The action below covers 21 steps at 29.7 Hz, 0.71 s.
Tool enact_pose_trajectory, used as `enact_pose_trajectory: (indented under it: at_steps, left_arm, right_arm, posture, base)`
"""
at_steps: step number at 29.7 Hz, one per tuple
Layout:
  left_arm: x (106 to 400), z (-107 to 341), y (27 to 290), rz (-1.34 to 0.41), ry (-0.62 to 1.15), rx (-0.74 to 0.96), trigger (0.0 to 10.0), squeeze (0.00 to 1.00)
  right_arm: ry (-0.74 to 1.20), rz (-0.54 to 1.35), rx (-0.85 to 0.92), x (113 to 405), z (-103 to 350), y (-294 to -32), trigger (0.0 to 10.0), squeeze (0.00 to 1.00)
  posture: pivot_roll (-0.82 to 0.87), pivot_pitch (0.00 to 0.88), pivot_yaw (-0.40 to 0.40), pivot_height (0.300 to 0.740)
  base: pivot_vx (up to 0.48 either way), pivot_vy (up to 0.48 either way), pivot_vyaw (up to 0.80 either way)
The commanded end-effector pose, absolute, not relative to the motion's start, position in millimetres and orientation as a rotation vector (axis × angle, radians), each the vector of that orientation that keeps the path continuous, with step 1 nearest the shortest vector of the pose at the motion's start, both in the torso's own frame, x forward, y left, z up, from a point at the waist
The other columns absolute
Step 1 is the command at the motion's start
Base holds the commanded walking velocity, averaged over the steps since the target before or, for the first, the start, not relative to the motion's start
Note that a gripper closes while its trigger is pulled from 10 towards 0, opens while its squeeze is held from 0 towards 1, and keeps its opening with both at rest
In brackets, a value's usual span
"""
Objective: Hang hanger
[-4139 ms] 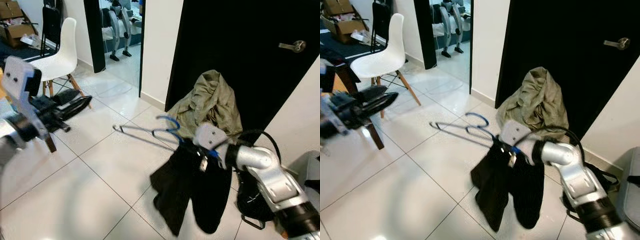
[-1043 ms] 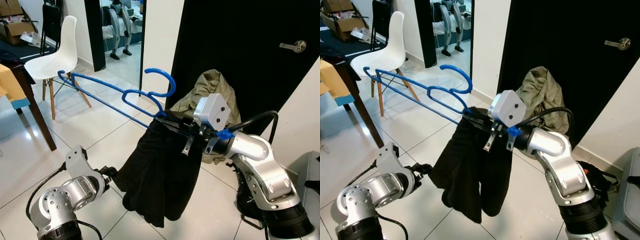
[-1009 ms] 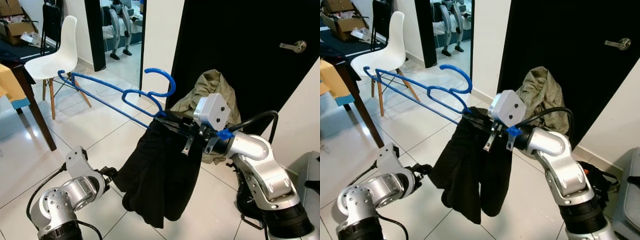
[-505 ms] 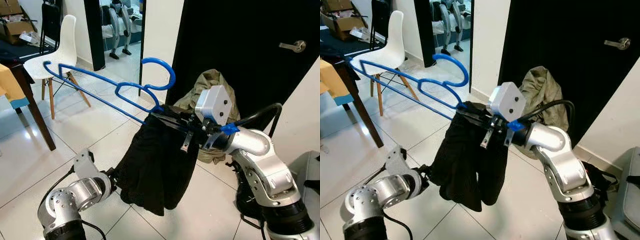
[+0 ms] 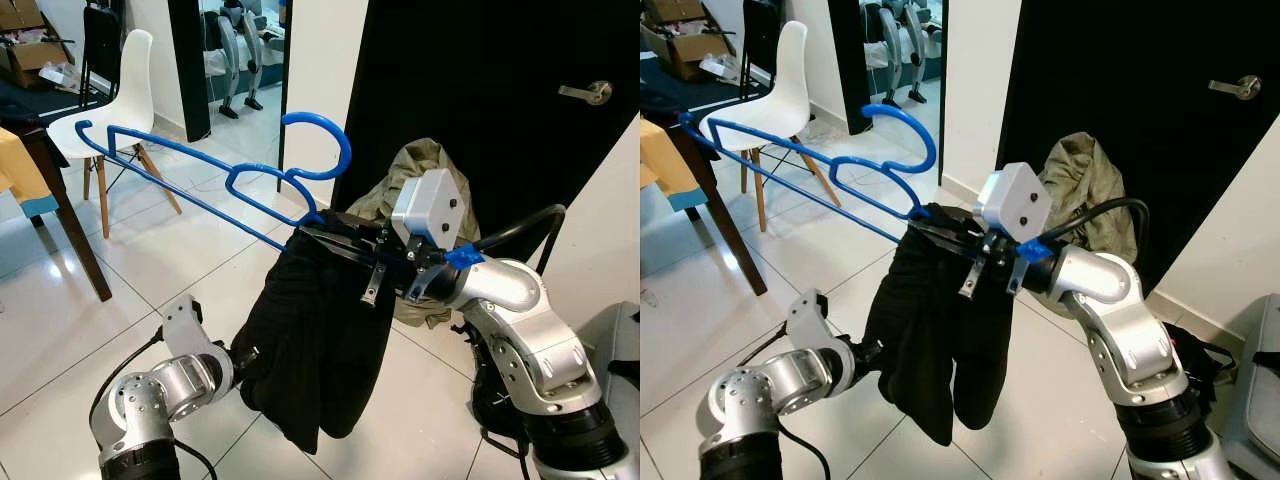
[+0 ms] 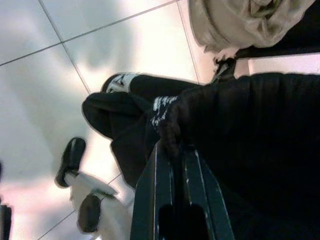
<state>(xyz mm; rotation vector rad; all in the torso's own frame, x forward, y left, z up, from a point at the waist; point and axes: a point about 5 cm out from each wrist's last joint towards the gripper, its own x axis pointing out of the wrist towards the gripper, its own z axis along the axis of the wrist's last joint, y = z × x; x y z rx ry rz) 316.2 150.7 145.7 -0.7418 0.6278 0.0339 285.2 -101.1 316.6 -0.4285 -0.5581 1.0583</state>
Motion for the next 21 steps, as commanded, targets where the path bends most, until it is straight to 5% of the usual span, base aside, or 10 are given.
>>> enact_pose_trajectory:
  at_steps: [1, 3, 5, 6, 7, 8, 9, 10, 13, 21]
  left_arm:
    - [312, 140, 155, 0.075, 0.642, -0.689, 0.0, 0.0]
    - [312, 140, 157, 0.091, 0.64, -0.662, 0.0, 0.0]
    - [312, 146, 174, 0.172, 0.575, -0.433, 0.0, 0.0]
    - [312, 153, 184, 0.205, 0.522, -0.309, 4.9, 0.0]
    - [312, 159, 190, 0.222, 0.487, -0.23, 4.9, 0.0]
    - [311, 163, 193, 0.225, 0.465, -0.191, 8.1, 0.0]
    - [311, 163, 193, 0.225, 0.465, -0.191, 8.1, 0.0]
    - [310, 176, 205, 0.222, 0.412, -0.142, 10.0, 0.0]
    - [309, 180, 208, 0.22, 0.399, -0.128, 10.0, 0.0]
    - [305, 273, 294, 0.332, 0.121, 0.194, 10.0, 0.0]
  right_arm:
    - [-0.582, 1.057, -0.43, 281, 320, -101, 0.0, 0.0]
    - [-0.581, 1.054, -0.429, 282, 320, -102, 0.0, 0.0]
    - [-0.551, 1.028, -0.469, 286, 311, -105, 0.0, 0.0]
    - [-0.523, 1.006, -0.491, 290, 303, -108, 0.0, 0.0]
    - [-0.504, 0.992, -0.506, 293, 297, -110, 0.0, 0.0]
    - [-0.49, 0.984, -0.515, 294, 293, -112, 0.0, 0.0]
    - [-0.49, 0.984, -0.515, 294, 293, -112, 0.0, 0.0]
    - [-0.46, 0.981, -0.576, 295, 281, -116, 0.0, 0.0]
    - [-0.452, 0.982, -0.594, 295, 278, -116, 0.0, 0.0]
    - [-0.36, 1.077, -0.674, 289, 234, -111, 0.0, 0.0]
  posture:
    - [-0.06, 0.229, -0.074, 0.74]
    - [-0.06, 0.229, -0.074, 0.74]
    - [-0.06, 0.228, -0.073, 0.74]
    - [-0.05, 0.228, -0.074, 0.74]
    - [-0.05, 0.228, -0.074, 0.74]
    - [-0.04, 0.232, -0.075, 0.74]
    - [-0.04, 0.232, -0.075, 0.74]
    - [-0.04, 0.232, -0.075, 0.74]
    - [-0.04, 0.232, -0.075, 0.74]
    - [0.01, 0.226, -0.057, 0.74]
  base:
    - [0.0, 0.0, 0.0]
    - [0.0, 0.0, 0.0]
    - [0.0, 0.0, 0.0]
    - [0.0, 0.0, 0.0]
    - [0.0, 0.0, 0.0]
    - [0.0, 0.0, 0.0]
    - [0.0, 0.0, 0.0]
    - [0.0, 0.0, 0.0]
    - [0.0, 0.0, 0.0]
    - [0.0, 0.0, 0.0]
